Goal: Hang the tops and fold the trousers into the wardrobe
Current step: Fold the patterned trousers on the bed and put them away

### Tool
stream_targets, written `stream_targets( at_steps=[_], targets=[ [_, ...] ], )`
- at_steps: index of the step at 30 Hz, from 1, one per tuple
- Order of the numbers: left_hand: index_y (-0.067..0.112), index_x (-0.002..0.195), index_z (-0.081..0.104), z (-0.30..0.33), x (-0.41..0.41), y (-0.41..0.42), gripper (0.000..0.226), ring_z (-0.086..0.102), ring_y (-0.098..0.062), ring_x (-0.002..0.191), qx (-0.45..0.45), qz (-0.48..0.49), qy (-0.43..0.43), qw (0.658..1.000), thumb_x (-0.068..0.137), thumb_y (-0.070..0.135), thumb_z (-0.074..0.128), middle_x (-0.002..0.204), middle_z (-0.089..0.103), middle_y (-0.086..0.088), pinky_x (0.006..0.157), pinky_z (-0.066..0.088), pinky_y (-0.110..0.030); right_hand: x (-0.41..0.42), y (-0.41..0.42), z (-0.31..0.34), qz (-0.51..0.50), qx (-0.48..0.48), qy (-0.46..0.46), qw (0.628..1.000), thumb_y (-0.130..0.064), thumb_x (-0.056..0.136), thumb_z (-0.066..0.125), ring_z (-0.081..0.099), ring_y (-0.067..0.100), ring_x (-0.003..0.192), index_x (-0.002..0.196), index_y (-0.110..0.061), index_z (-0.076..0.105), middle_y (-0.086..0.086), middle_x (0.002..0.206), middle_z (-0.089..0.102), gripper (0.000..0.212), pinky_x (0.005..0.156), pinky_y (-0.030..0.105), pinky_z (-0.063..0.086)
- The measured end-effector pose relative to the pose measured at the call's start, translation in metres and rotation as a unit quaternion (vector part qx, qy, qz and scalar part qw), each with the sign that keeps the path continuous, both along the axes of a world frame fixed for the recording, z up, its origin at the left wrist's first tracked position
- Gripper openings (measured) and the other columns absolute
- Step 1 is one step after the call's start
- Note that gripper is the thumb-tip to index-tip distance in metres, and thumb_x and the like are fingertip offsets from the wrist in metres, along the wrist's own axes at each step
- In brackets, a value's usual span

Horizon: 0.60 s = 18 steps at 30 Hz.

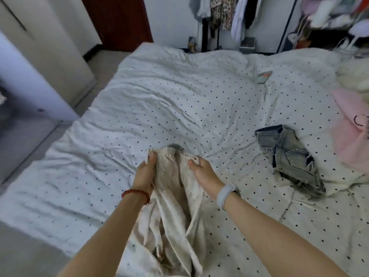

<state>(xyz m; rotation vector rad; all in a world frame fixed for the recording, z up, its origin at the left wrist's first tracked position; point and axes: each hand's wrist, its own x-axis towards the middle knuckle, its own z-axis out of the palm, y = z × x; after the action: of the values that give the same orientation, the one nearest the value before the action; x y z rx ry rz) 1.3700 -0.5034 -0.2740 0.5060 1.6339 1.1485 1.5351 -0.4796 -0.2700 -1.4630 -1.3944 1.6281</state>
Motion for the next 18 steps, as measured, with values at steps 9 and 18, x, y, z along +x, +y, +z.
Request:
stream_targets(
  at_steps=[9, 18],
  targets=[
    [0.014, 0.088, 0.059, 0.175, -0.180, -0.215, 0.036, 0.058, -0.022, 0.088, 0.141, 0.308, 0.147, 0.929, 0.091, 0.048, 0.046, 0.091, 0.060, -0.004, 0.083, 0.048, -0.038, -0.214, -0.145, 0.164, 0.245, 0.154, 0.091, 0.953, -0.018, 0.099, 0.038, 0.049, 0.017, 0.083, 0.115, 0.009, 0.051, 0.017, 0.094, 0.054, 0.033, 0.064, 0.019, 0.038],
    [0.022, 0.073, 0.051, 0.411, -0.238, -0.394, 0.031, 0.057, -0.015, 0.079, 0.319, 0.496, 0.314, 0.744, 0.096, 0.042, 0.043, 0.078, 0.055, 0.005, 0.071, 0.049, -0.026, -0.341, -0.261, 0.392, 0.317, 0.222, 0.297, 0.873, -0.021, 0.097, 0.044, 0.058, 0.043, 0.088, 0.093, 0.012, 0.054, 0.031, 0.095, 0.060, 0.035, 0.083, 0.046, 0.049]
  ],
)
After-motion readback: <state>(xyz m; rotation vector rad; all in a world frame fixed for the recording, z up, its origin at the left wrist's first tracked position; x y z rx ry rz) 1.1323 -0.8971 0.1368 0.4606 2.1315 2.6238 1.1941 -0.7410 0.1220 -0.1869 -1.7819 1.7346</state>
